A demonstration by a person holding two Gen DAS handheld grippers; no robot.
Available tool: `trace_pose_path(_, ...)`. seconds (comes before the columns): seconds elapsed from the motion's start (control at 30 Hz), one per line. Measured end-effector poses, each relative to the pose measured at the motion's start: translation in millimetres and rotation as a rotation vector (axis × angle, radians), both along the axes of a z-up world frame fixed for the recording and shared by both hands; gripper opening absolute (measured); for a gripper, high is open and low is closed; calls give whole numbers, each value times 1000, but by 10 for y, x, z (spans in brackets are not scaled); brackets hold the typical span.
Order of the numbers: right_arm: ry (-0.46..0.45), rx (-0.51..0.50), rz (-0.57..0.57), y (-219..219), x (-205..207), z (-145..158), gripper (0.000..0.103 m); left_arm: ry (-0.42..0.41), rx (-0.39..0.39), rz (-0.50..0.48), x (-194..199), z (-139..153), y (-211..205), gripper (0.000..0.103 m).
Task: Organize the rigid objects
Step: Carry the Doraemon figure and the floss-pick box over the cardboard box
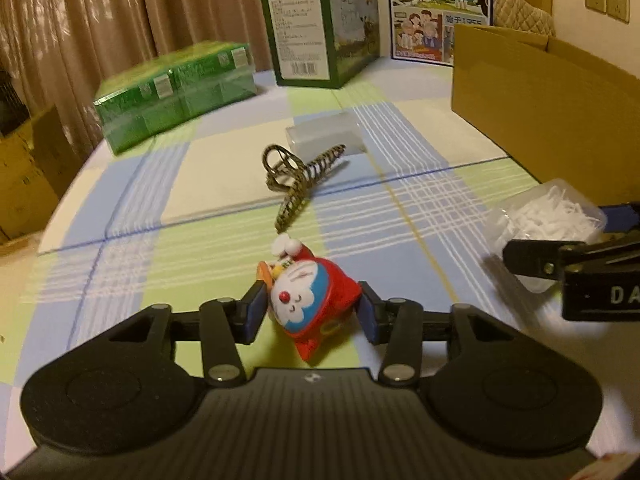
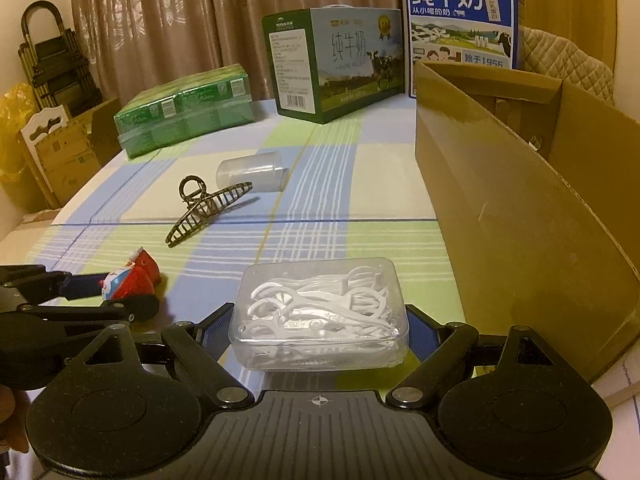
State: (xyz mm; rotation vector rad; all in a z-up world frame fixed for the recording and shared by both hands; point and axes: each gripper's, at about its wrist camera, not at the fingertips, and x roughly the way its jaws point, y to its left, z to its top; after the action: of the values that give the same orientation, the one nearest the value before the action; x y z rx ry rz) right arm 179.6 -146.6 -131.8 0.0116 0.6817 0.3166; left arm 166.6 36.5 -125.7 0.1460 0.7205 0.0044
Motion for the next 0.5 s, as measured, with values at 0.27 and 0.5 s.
trace_pose_path(0.27,5,7,5,13,37,-31,84,-14,-42,50,64,-19,45,51)
trace_pose_path(0.5,10,0,8,28,46,-50,84,5,-12,46,79,-47,29,43)
